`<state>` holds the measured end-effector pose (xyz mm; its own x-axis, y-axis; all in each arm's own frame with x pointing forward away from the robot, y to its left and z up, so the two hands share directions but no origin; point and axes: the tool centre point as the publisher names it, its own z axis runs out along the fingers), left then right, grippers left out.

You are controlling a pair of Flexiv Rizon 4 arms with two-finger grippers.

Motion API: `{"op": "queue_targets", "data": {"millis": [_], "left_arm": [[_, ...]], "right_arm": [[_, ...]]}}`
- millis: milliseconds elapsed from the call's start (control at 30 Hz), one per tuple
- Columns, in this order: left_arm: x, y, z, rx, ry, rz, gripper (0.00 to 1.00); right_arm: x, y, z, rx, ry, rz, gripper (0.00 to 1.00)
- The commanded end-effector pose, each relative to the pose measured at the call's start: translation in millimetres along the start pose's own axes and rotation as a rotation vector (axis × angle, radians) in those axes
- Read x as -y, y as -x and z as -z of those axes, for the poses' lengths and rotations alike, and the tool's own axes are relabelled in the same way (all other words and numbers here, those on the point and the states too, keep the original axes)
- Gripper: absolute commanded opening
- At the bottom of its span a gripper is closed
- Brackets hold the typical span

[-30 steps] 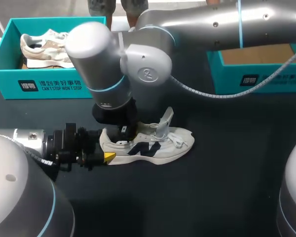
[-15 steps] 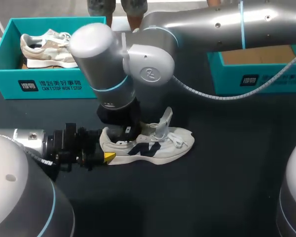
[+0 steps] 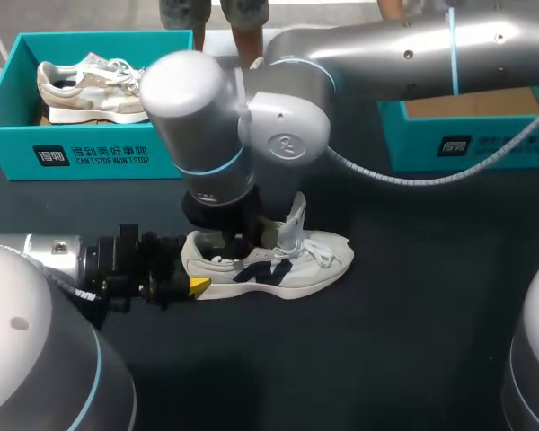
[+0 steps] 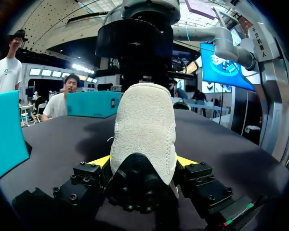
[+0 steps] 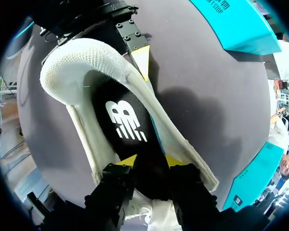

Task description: Take the shoe out of the shoebox, open the shoe tongue, remove and reinsert the insole, then place the shoe into the shoebox

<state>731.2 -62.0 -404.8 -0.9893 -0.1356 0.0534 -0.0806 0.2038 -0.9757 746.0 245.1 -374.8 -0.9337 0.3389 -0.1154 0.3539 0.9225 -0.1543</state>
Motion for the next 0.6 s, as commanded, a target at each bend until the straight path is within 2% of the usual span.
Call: {"op": "queue_targets", "data": {"millis": [33,133,467,533,600], "left_arm": [[-1,-1.2,0,0.001,0.000,-0.001,0.00],[-1,-1.2,0,0.001,0.000,-0.001,0.00],[-1,-1.2,0,0.001,0.000,-0.001,0.00],[-1,-1.2,0,0.001,0.000,-0.001,0.00],[-1,-1.2,0,0.001,0.000,-0.001,0.00]], "right_arm": [[0.7,1.3,-4,-0.001,0.006,0.002,0.33],[-2.1,1.7,-8,-0.004,0.018,0.013,0.32],[-16.5,-0.3,-29,-0.014,0.029,0.073,0.39],[-18.3,-2.1,-33,-0.021,0.024,0.080,0.31],[-18.6,-4.7,-36,-0.028,0.023,0.078,0.15]]}}
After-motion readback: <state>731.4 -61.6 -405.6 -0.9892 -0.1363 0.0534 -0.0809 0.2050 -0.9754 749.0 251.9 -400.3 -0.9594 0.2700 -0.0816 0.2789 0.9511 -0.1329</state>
